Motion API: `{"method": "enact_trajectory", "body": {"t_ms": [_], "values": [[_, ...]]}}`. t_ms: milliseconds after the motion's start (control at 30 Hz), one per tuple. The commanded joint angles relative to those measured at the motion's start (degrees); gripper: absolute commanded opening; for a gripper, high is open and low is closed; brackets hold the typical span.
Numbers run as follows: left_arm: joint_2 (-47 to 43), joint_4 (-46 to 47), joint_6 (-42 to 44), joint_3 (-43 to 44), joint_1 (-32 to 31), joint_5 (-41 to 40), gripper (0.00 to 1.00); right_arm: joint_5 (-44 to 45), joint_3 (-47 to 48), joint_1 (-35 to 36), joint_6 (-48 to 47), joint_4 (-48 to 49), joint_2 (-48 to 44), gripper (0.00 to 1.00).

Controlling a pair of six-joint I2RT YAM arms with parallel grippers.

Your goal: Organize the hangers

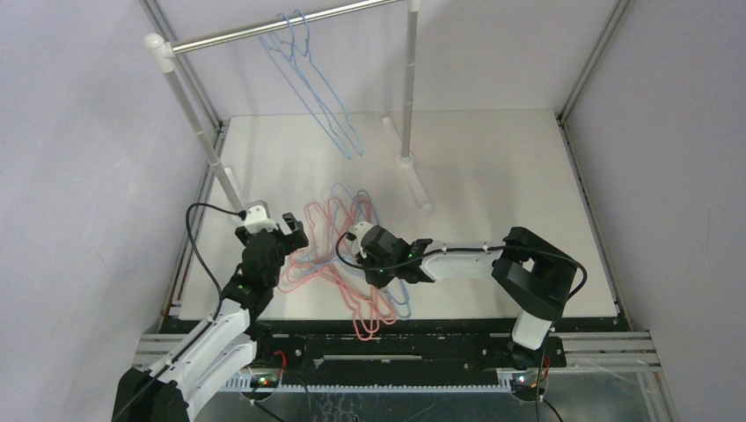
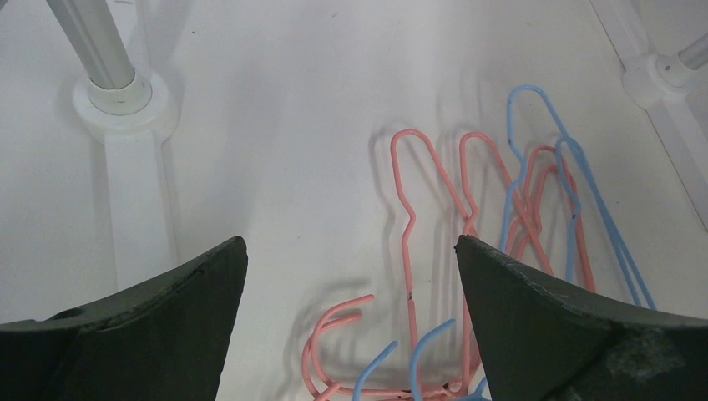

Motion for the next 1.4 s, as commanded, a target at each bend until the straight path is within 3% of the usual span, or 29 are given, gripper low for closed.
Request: {"method": "enact_trajectory", "body": {"t_ms": [0, 433, 1067, 1367], "values": [[0.18, 2.64, -0.20, -0.27, -0.16, 0.06, 0.99, 0.67, 0.76, -0.45, -0.12, -1.84, -5.90, 0.11], [-0.15, 2.58, -0.03, -0.27, -0.18, 0.01, 1.00, -2.77, -0.03, -6.15, -0.65, -6.98, -16.89, 0.13], [-1.03, 2.33, -0.09, -0.44, -0.21, 0.01, 1.00, -0.73, 1.66, -5.40, -0.29, -2.64, -7.76, 0.36], [-1.60, 2.03, -0.12, -0.62, -0.22, -0.08, 0.99, -2.96, 5.99, -6.89, -0.75, -0.48, -0.07, 0.37]]}}
